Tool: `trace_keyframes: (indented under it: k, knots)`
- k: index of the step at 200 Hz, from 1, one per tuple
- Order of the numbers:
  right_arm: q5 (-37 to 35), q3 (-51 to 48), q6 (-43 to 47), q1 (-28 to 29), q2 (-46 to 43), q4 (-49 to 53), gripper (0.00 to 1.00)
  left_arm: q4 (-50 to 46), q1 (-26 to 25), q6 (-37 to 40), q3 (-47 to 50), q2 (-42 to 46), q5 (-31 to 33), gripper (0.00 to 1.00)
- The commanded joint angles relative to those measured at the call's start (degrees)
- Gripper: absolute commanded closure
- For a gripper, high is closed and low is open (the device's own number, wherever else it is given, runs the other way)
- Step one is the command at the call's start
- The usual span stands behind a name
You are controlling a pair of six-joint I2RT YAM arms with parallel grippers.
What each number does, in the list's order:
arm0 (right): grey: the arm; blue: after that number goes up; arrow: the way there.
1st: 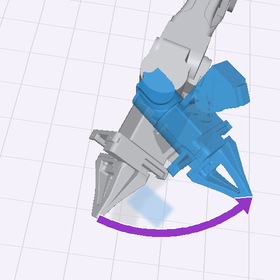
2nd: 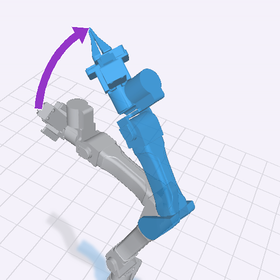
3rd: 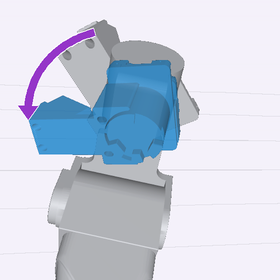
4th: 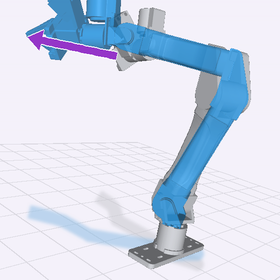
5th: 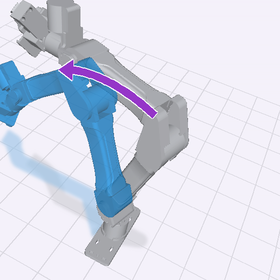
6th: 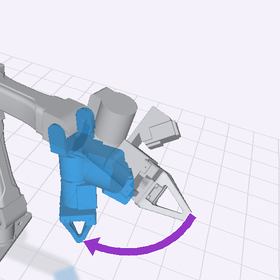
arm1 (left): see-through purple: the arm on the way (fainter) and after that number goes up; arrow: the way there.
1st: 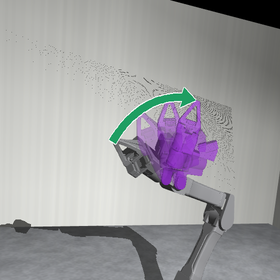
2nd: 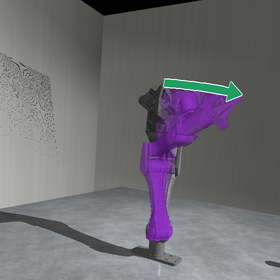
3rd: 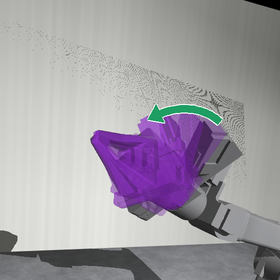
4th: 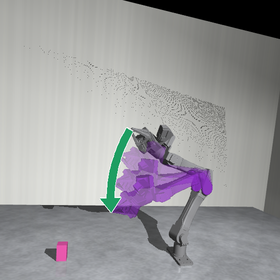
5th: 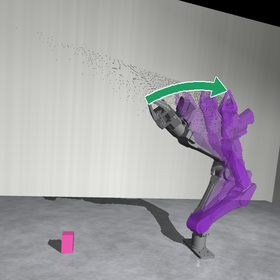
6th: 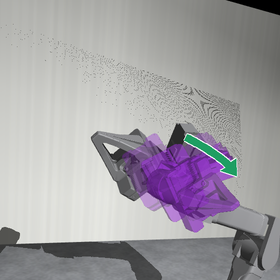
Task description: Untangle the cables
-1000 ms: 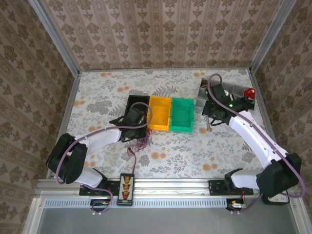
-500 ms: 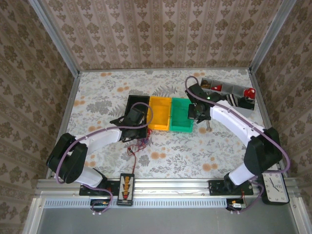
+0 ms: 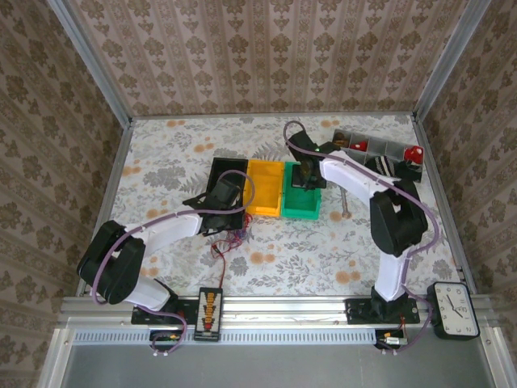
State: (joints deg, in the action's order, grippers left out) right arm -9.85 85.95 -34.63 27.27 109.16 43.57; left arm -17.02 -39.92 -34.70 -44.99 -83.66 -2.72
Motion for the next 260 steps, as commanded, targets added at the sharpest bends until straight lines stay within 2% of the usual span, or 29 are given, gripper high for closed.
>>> trace_keyframes:
  k: [1, 54, 99, 108, 139, 188, 206, 227, 260]
  knots:
    - [-1.00, 2.69, 0.70, 0.19, 3.66, 0.02, 1.00, -2.55, -0.60, 1.39, -0.84, -0.54, 1.20, 1.00]
    - [0.06, 4.40, 0.21, 0.77, 9.44, -0.41, 1.00, -2.67, -0.81, 1.75, -1.23, -0.37, 1.75, 1.00]
    - [-0.08, 4.36, 0.43, 0.84, 8.23, -0.85, 1.00, -2.63, -0.94, 2.00, -1.55, -0.49, 2.08, 1.00]
    - [-0.37, 4.39, 0.70, 0.86, 7.13, -1.03, 0.97, -2.57, -0.90, 2.01, -1.59, -0.47, 2.02, 1.00]
    - [-1.79, 3.50, 1.10, 0.86, 2.45, -1.38, 0.76, -2.51, -0.98, 1.91, -1.50, -0.55, 1.74, 1.00]
    - [-5.92, 3.11, 2.77, 0.77, -2.26, 0.32, 0.61, -2.68, -1.12, 2.45, -1.56, -0.18, 1.21, 1.00]
    - [-5.33, 0.42, 3.40, 1.14, -5.68, -1.19, 0.60, -3.37, -1.04, 4.19, -1.93, 0.64, -0.51, 1.00]
    - [-0.46, -6.62, 5.33, 3.01, -12.00, -7.02, 0.59, -2.66, -0.77, 6.68, -1.45, 2.98, -5.02, 1.00]
    - [9.89, -18.86, 7.70, 8.79, -20.74, -17.87, 0.58, 2.61, -0.11, 9.09, 1.53, 8.03, -18.56, 1.00]
